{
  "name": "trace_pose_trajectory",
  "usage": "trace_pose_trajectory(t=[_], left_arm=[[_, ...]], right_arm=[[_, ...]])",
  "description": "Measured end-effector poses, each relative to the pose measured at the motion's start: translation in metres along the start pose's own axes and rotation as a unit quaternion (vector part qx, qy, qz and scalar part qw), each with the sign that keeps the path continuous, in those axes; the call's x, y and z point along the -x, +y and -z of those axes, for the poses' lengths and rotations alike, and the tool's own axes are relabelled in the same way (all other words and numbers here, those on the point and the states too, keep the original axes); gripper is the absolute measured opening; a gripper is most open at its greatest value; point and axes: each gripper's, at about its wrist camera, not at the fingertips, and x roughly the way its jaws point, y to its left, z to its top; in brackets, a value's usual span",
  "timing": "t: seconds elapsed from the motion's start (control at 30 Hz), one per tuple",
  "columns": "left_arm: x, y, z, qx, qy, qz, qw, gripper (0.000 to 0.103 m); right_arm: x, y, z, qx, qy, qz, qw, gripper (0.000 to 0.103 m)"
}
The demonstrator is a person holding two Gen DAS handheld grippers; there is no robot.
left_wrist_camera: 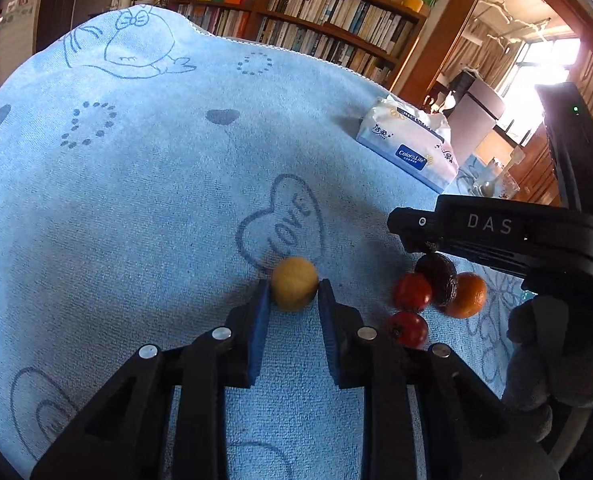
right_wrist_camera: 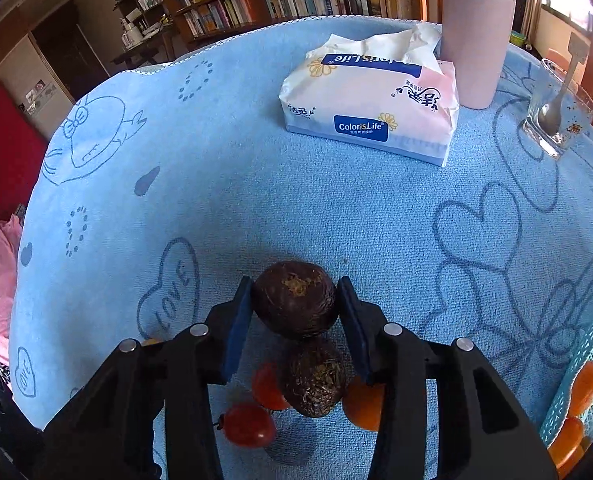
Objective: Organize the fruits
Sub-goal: 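Grasp a dark brown passion fruit with the right tool while the left tool holds the kiwi, then lower the passion fruit into the teal basket and open the right tool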
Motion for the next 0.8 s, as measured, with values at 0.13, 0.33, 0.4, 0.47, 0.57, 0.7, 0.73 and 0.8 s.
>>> trace_pose_trajectory(t=[0.13,0.33,0.4,0.47,0.57,0.7,0.73,0.8], left_arm=[[0.003,0.002,-0.002,0.008,-0.004,0.017,0.9998,0.025],[0.01,-0.001,-0.003,0.006,-0.015,0.029,0.9995,0.025],[0.012,-0.002,-0.003,0.005,-0.017,0.029,0.9994,0.025],[0.012,-0.003,-0.003,0.003,-0.017,0.029,0.9994,0.025],[0.012,-0.005,-0.002,0.0,-0.017,0.028,0.9995,0.025],[0.012,-0.006,-0.002,-0.003,-0.018,0.027,0.9995,0.025],[0.012,-0.007,-0.002,-0.004,-0.019,0.027,0.9995,0.025],[0.013,-0.007,-0.002,-0.005,-0.019,0.027,0.9995,0.025]], right_arm=[[0.027,-0.007,0.003,-0.007,-0.03,0.002,1.0,0.044],[0.072,-0.024,0.01,-0.024,-0.074,0.009,0.997,0.044],[0.084,-0.032,0.015,-0.031,-0.087,0.014,0.996,0.044],[0.096,-0.045,0.02,-0.049,-0.094,0.018,0.994,0.044],[0.11,-0.065,0.027,-0.074,-0.105,0.029,0.991,0.044],[0.128,-0.089,0.038,-0.095,-0.119,0.05,0.987,0.044],[0.131,-0.095,0.04,-0.101,-0.12,0.053,0.986,0.044],[0.136,-0.106,0.045,-0.111,-0.121,0.059,0.985,0.044]])
